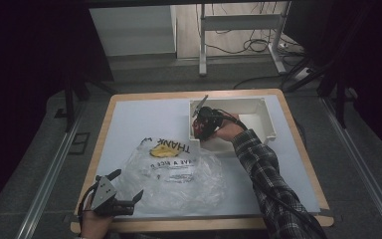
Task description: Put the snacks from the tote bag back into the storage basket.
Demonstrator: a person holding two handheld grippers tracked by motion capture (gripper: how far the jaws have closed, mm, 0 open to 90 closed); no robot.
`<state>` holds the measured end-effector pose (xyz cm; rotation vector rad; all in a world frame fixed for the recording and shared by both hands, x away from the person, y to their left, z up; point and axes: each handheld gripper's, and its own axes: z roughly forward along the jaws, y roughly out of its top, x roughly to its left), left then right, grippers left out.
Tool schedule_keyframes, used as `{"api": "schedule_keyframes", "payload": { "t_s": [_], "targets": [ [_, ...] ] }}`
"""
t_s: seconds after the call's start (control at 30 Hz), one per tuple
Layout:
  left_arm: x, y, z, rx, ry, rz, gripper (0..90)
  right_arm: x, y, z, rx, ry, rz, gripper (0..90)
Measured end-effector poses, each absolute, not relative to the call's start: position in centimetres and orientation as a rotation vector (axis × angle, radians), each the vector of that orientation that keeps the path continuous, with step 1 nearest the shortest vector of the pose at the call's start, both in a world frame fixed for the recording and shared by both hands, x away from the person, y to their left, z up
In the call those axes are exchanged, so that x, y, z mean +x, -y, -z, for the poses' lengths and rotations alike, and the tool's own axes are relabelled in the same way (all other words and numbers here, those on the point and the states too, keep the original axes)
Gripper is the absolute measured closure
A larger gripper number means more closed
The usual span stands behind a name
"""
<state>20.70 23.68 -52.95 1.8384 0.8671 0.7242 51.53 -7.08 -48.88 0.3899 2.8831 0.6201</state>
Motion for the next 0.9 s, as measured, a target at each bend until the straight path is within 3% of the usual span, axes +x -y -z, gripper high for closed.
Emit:
{"api": "schedule_keyframes", "payload": {
  "t_s": [0.9],
  "targets": [
    [20.68,-23.62,52.97,1.846,-0.864,-0.731,0.1,52.3,7.24,49.85,0.493,-2.864,-0.699,24.8]
  ]
}}
